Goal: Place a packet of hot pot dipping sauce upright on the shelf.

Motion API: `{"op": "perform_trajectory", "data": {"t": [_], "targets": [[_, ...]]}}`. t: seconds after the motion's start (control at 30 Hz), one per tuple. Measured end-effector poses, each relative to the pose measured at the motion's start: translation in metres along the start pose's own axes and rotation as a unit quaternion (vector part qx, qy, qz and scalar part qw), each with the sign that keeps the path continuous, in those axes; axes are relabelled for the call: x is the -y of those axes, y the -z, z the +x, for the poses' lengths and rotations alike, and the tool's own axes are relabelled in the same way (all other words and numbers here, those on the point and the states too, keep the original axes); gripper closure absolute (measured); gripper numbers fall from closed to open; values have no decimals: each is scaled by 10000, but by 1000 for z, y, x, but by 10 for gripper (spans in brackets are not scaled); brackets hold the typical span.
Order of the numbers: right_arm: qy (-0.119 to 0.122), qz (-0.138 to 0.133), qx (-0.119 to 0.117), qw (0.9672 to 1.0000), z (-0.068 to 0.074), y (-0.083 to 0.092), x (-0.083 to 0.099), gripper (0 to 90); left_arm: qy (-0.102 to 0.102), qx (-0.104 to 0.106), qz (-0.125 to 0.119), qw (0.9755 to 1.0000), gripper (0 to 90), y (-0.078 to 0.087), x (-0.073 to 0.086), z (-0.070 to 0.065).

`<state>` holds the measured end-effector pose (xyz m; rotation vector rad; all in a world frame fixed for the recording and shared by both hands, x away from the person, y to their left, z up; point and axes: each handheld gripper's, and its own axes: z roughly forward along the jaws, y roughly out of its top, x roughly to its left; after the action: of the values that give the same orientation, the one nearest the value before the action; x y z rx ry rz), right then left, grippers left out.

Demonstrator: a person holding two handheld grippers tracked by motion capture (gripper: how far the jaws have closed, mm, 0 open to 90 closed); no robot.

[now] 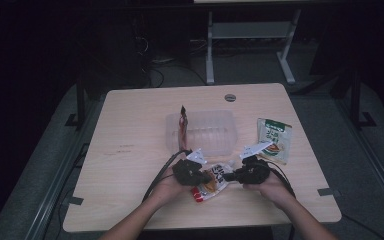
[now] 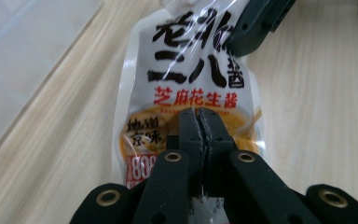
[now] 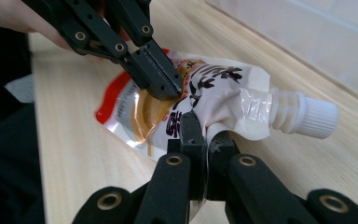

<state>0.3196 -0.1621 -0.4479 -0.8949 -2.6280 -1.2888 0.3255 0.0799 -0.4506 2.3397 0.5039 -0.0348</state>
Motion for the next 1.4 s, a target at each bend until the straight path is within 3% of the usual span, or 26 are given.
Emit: {"op": "perform_trajectory", "data": {"t": [0.2,0.4,0.6,0.77,0.97,1.1,1.4], "targets": [[39,-195,-223,9996,3,7,-3,886,-28,10,26,10000,888,17,5,-1],[179,-398,-425,9981,8,13,-8,889,104,-19,-17,9999,898,24,9,6],[310,-874,-813,9924,12,21,-17,891,192,-68,-5,9998,897,22,10,8],[438,-1079,-1011,9880,17,23,-22,891,120,104,-77,9998,898,12,4,2],[489,-1125,-1095,9864,21,23,-24,891,-109,232,-56,9997,898,0,-5,-11],[556,-1107,-1075,9864,23,24,-25,891,-205,203,-33,9996,898,-1,-8,-14],[525,-1218,-983,9863,20,30,-24,891,-40,231,-81,9997,857,17,-1,-9]]}}
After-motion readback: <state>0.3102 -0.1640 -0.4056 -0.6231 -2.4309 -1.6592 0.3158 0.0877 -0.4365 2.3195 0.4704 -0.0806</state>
